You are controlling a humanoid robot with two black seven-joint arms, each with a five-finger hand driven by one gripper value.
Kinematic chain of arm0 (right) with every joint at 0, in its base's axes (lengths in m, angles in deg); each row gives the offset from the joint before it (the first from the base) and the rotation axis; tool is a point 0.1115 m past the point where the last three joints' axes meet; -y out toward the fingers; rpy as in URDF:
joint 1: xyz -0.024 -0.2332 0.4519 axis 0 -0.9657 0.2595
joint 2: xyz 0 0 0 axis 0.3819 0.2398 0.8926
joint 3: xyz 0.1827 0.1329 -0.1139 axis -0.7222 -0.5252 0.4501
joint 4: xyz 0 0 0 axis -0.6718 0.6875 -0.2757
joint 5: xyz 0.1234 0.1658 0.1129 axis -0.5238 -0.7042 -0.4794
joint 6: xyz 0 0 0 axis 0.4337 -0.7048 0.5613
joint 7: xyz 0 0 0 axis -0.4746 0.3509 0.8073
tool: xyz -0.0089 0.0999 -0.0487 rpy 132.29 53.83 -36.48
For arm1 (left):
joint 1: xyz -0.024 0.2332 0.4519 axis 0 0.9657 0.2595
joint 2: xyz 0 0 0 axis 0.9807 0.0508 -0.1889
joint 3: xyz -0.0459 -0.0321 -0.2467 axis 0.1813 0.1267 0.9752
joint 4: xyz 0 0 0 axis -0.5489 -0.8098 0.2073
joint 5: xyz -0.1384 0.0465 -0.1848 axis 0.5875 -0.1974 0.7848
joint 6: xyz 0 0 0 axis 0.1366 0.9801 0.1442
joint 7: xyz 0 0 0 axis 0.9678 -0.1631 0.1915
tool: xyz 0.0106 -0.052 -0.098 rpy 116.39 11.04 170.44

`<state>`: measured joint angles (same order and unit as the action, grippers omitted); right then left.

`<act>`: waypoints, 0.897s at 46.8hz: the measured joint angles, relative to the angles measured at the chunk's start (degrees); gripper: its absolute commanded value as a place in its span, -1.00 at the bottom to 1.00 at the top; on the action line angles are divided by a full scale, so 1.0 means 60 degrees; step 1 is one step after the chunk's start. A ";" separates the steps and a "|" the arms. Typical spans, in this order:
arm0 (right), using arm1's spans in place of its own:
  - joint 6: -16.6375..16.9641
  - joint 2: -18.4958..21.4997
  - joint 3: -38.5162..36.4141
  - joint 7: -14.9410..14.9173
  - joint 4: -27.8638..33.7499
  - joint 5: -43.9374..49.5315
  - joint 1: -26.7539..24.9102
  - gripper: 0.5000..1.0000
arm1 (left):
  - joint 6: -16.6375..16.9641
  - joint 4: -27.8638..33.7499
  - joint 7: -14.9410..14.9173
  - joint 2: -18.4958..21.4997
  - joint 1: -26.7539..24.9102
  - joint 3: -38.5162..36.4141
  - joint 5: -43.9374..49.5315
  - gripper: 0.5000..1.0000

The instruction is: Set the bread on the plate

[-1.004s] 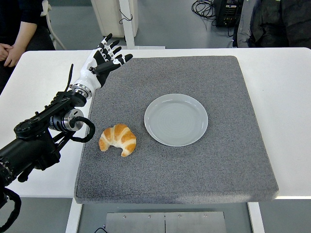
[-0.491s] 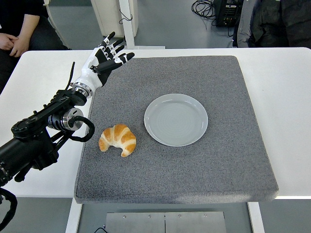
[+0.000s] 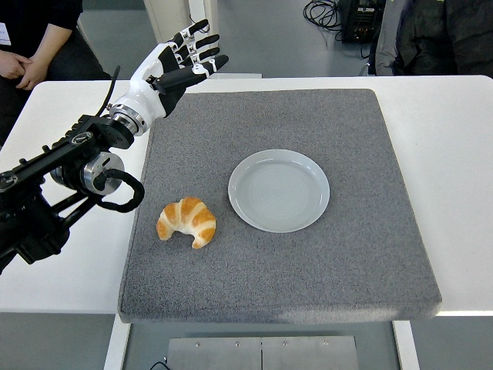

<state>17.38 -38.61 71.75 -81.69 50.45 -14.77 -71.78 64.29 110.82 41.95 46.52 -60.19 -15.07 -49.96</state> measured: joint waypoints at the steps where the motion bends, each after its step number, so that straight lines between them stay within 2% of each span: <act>1: 0.0000 0.0000 0.0000 -0.0001 0.0000 0.0000 0.0001 1.00 | 0.0010 0.0136 -0.0028 0.0125 -0.0014 -0.0021 0.0001 0.47; 7: 0.0001 0.0000 0.0000 0.0000 0.0000 0.0000 0.0013 1.00 | 0.0010 0.1060 -0.0103 0.1009 -0.0022 -0.0109 0.0017 0.66; 19: 0.0004 0.0000 0.0004 -0.0001 0.0000 0.0000 0.0153 1.00 | -0.0287 0.2220 -0.0953 0.2395 -0.0044 -0.0467 0.0006 0.70; 23: 0.0004 0.0000 0.0012 0.0000 0.0000 0.0000 0.0161 1.00 | -0.0550 0.2381 -0.1158 0.2879 -0.0313 -0.0851 -0.0058 0.70; 31: 0.0003 0.0000 0.0030 0.0000 0.0002 0.0000 0.0164 1.00 | -0.0945 0.2737 -0.1305 0.3859 -0.1253 -0.2373 -0.0899 0.70; 38: -0.0001 0.0000 0.0038 0.0000 0.0013 0.0000 0.0212 1.00 | -0.1983 0.2821 -0.1322 0.4562 -0.1840 -0.3108 -0.2167 0.76; 42: -0.0007 0.0000 0.0032 -0.0002 0.0015 0.0000 0.0221 1.00 | -0.2929 0.2812 -0.1443 0.4919 -0.1984 -0.3134 -0.2740 0.79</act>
<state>17.34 -38.61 71.95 -81.71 50.54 -14.77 -70.45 46.72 127.69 33.29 76.04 -72.10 -33.88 -66.40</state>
